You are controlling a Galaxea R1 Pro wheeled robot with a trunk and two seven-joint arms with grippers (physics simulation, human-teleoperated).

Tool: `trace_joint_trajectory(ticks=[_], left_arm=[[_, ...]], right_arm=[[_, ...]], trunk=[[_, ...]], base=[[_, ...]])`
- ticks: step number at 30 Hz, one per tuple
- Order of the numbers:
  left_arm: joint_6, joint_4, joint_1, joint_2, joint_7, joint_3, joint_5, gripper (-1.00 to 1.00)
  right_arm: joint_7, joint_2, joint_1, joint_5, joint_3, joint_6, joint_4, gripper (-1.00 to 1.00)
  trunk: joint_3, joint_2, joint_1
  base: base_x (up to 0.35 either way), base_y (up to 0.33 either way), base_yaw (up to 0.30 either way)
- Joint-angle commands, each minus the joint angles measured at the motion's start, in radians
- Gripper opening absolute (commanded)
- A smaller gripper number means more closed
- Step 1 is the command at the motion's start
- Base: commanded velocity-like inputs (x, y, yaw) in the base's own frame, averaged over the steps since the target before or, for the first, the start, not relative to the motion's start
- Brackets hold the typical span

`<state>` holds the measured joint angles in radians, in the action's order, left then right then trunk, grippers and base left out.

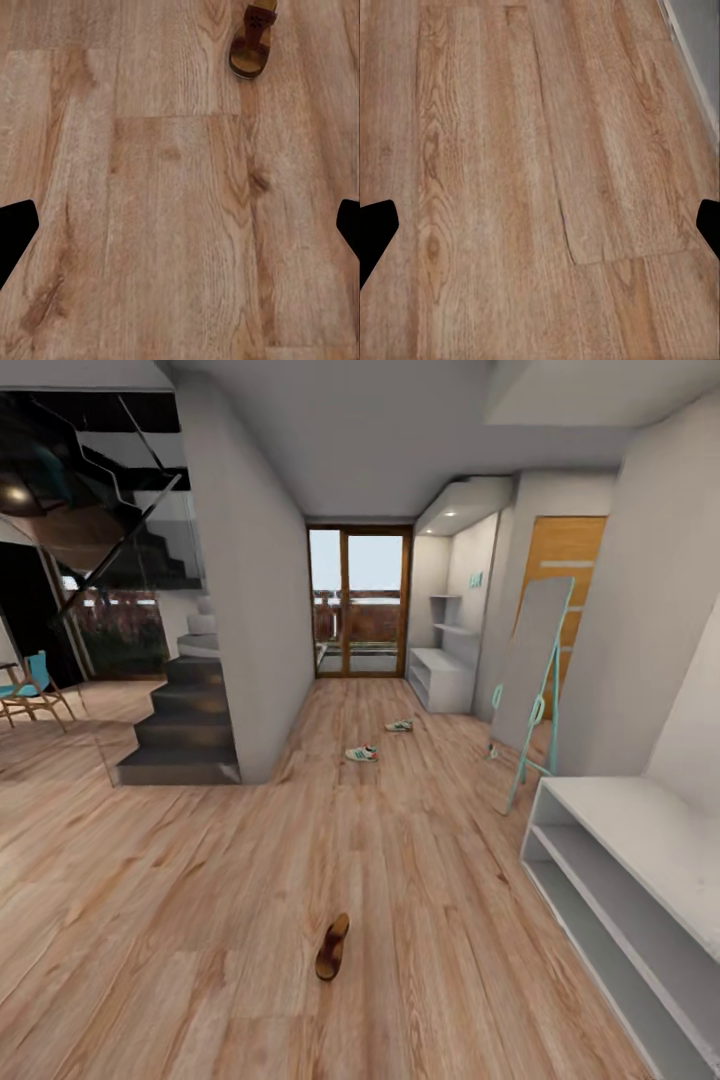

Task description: Pick up the two gym shoes and the two sandals from the corridor floor and place them onto the hallstand (shoe rack) in the corridor, making sure they are on the rack and not on the floor. Arrange them so the two gym shoes are next to each other and the two sandals are next to each other.

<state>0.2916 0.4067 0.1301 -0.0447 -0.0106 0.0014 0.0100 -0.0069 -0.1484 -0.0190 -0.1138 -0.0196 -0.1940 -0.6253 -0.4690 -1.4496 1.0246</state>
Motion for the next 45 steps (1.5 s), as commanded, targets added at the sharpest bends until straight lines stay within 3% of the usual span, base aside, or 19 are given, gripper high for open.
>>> trace_joint_trajectory(ticks=[1, 6, 12, 19, 28, 40, 45], left_arm=[[0.003, 0.0, 0.0, -0.001, 0.001, 0.0, 0.001, 1.0], [0.004, 0.0, 0.0, -0.004, 0.007, 0.002, 0.003, 1.0], [0.006, 0.0, 0.0, -0.005, 0.013, 0.04, 0.002, 1.0], [0.016, 0.0, 0.0, -0.004, 0.014, 0.048, -0.001, 1.0], [0.142, 0.0, 0.0, -0.008, 0.012, 0.048, -0.009, 1.0], [0.169, -0.001, 0.0, -0.008, 0.01, 0.046, -0.013, 1.0], [0.169, -0.002, 0.0, -0.009, 0.011, 0.047, -0.013, 1.0]], right_arm=[[-0.001, 0.0, -0.001, -0.01, 0.003, -0.004, 0.001, 1.0], [-0.001, 0.0, -0.001, -0.01, 0.004, -0.004, 0.001, 1.0], [-0.001, 0.0, -0.001, -0.01, 0.004, -0.004, 0.001, 1.0], [-0.001, 0.0, -0.001, -0.01, 0.004, -0.004, 0.002, 1.0], [-0.002, 0.0, -0.001, -0.009, 0.004, -0.005, 0.002, 1.0], [-0.002, 0.0, -0.001, -0.008, 0.004, -0.009, 0.003, 1.0], [-0.002, 0.0, -0.001, -0.007, 0.004, -0.047, 0.027, 1.0]], trunk=[[-0.001, 0.0, 0.0], [-0.001, 0.0, 0.0], [-0.001, 0.0, 0.0], [-0.001, 0.0, 0.0], [-0.001, 0.0, 0.0], [-0.001, 0.0, 0.0], [-0.001, 0.0, 0.0]], base=[[0.282, -0.165, -0.284], [0.282, -0.166, -0.284], [0.282, -0.168, -0.284], [0.282, -0.168, -0.284], [0.282, -0.168, -0.27], [0.296, -0.168, -0.035], [0.3, -0.168, -0.002]])
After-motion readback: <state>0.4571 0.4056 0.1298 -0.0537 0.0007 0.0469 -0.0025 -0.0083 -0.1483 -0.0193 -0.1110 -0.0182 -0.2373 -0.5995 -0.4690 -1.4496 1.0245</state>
